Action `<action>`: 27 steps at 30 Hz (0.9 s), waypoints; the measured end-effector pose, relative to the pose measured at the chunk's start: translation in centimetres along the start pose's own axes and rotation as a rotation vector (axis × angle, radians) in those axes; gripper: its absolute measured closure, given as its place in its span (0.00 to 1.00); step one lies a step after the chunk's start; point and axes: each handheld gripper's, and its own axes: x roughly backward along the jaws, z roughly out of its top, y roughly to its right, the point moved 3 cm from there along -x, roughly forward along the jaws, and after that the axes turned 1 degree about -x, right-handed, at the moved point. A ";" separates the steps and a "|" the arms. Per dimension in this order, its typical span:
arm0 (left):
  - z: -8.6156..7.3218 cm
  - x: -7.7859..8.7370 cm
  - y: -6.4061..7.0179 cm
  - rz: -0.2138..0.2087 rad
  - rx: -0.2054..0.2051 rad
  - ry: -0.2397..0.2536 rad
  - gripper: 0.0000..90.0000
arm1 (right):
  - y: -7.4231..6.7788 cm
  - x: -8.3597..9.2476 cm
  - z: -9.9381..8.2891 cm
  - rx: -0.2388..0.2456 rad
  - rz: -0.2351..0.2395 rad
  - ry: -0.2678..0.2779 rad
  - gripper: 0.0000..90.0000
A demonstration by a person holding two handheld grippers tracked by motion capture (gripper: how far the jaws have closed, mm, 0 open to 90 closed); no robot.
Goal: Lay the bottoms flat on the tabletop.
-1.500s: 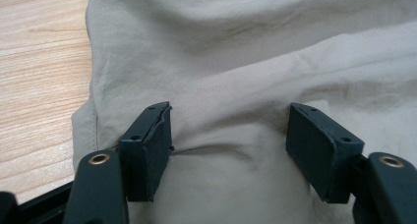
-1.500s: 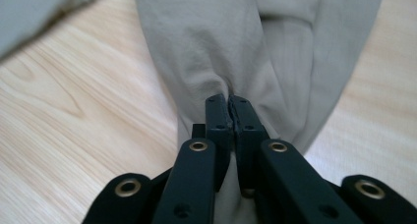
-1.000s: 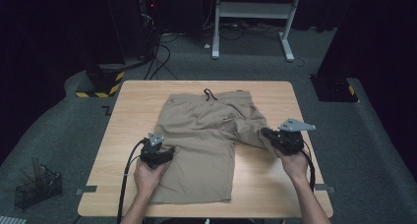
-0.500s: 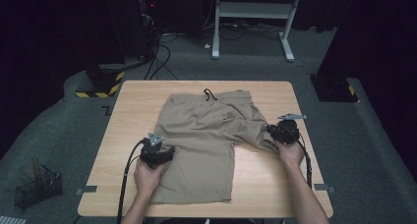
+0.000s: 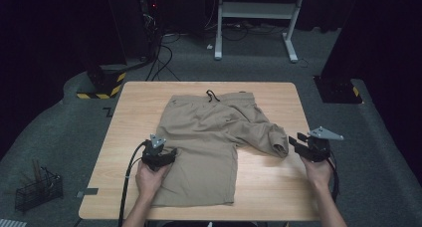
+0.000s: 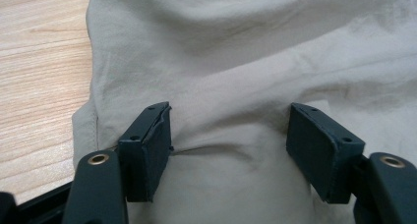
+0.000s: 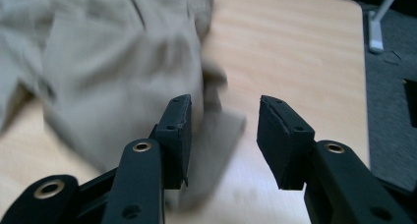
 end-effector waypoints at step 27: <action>0.0 0.0 0.0 0.001 -0.001 0.000 0.37 | -3.8 -0.3 -2.9 0.095 0.194 -0.040 0.98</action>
